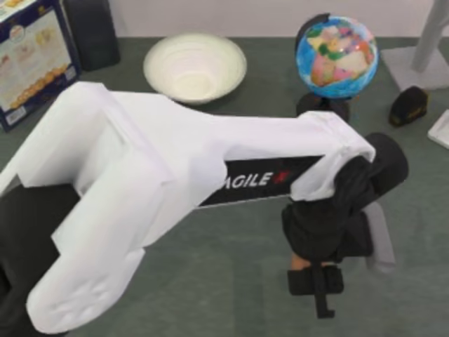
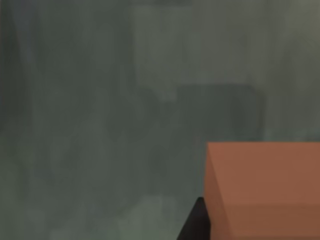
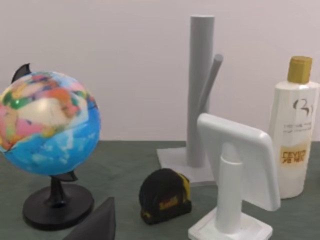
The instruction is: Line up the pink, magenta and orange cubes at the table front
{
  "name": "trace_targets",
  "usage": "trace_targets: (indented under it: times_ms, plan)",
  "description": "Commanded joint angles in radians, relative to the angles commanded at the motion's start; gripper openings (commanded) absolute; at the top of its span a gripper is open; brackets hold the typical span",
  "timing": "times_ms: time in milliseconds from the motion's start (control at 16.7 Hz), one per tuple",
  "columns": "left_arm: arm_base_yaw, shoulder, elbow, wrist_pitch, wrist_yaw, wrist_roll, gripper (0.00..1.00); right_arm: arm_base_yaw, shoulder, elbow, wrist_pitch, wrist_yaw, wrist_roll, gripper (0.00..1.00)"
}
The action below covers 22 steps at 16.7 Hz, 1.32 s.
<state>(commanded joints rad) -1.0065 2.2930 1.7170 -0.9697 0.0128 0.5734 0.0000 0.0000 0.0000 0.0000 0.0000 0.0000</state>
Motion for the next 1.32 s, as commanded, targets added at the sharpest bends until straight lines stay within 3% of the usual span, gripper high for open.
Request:
trace_targets:
  times_ms: [300,1080,1320]
  plan:
    - [-0.001,0.011,-0.016,0.027,-0.001,0.000,0.00,0.000,0.000,0.000,0.000,0.000,0.000,1.00]
    - [-0.001,0.011,-0.016,0.027,-0.001,0.000,0.98,0.000,0.000,0.000,0.000,0.000,0.000,1.00]
    - [-0.001,0.011,-0.016,0.027,-0.001,0.000,1.00,0.000,0.000,0.000,0.000,0.000,0.000,1.00]
